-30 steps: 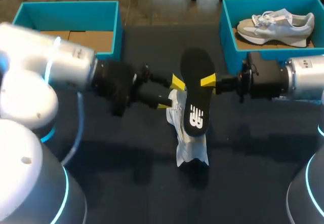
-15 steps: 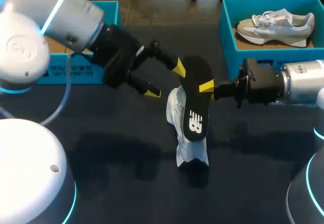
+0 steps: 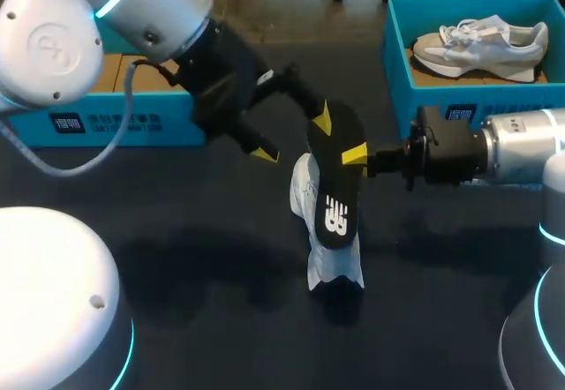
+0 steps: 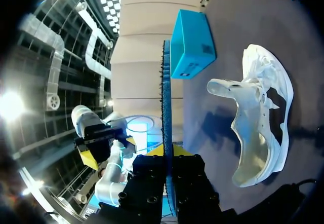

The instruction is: Take the shoe out of the shoebox, open the shoe tongue, remove and reinsert the insole, then place the shoe into the shoebox

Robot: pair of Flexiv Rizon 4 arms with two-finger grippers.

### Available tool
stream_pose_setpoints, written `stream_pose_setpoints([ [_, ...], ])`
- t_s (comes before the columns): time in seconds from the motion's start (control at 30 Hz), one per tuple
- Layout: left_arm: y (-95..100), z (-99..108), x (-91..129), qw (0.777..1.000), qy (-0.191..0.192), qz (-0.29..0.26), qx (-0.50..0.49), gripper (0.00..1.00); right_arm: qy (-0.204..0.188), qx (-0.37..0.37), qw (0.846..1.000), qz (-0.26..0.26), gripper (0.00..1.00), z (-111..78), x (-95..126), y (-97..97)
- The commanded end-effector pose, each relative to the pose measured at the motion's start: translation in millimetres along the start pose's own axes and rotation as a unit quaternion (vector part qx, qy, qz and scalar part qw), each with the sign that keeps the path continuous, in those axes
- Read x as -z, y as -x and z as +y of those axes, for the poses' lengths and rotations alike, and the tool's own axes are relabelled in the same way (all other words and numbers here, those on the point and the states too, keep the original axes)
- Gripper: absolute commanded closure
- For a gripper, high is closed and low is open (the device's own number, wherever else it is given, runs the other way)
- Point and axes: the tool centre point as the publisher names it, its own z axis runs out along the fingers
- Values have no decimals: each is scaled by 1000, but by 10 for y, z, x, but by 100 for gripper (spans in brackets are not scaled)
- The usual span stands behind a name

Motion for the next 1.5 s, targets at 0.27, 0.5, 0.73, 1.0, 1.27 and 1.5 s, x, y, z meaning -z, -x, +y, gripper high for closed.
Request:
stream_pose_setpoints([
  [0.27,233,117,-50,990,30,137,31,0,0,0,1000,-6,100,-19,-15,-17],
  [0.5,283,190,-94,983,15,174,59,0,2,1,1000,-9,100,-21,-7,-36],
  [0.73,278,263,-138,972,16,225,63,0,3,2,1000,-12,100,-11,-37,-15],
  [1.0,298,370,-152,962,28,268,54,0,-6,1,1000,-11,100,-2,-105,19],
  [1.27,251,433,-182,955,31,291,56,0,-9,-2,1000,-16,100,2,-142,50],
  [1.5,234,480,-219,952,32,296,62,0,-6,0,1000,-14,100,47,-125,41],
])
